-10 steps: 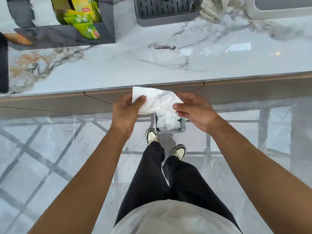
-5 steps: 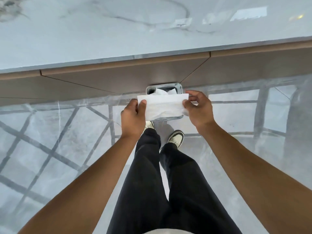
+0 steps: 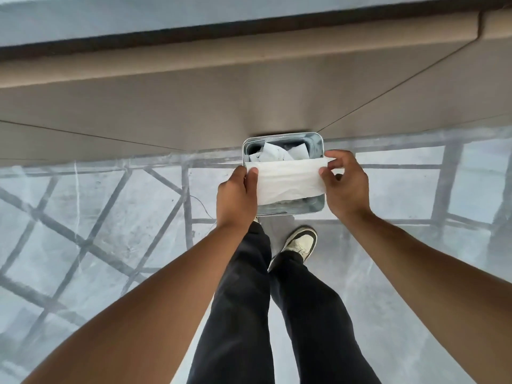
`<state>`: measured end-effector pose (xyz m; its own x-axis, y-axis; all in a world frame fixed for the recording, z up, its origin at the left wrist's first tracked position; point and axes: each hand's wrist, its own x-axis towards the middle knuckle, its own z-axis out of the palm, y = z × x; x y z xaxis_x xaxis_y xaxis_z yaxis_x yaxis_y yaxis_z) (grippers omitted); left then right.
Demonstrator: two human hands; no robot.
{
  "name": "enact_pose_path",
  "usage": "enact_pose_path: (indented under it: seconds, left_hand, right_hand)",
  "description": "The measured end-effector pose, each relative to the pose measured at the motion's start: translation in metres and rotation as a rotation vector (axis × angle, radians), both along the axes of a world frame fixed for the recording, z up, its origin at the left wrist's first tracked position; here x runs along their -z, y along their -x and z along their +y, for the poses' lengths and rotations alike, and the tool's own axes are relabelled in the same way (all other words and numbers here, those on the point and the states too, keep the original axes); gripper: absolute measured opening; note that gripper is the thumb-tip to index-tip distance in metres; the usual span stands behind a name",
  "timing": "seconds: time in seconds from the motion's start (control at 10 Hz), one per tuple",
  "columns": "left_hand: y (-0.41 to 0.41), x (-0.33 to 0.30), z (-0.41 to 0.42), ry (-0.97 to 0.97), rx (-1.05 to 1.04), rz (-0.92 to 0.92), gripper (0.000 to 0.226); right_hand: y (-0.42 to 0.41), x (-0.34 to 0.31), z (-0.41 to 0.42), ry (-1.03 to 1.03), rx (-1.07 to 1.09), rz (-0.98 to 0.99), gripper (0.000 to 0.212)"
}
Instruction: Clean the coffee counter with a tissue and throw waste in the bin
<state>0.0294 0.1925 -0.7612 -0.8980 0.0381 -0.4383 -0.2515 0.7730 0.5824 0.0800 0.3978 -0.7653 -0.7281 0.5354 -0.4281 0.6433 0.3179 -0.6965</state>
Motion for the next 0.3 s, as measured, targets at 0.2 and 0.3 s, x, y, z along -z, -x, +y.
enact_pose_path:
  seconds: [0.2,0.3]
  left_hand:
    - [0.007,0.039,0.001,0.075,0.083,-0.102,0.029]
    - [0.005,0.047,-0.005,0.181,0.208,-0.226,0.034]
  right_hand:
    - [0.005,0.037,-0.003,0.016,-0.032,-0.077,0.033]
    - [-0.003,0.041,-0.002,-0.02,-0.049,-0.13,0.047]
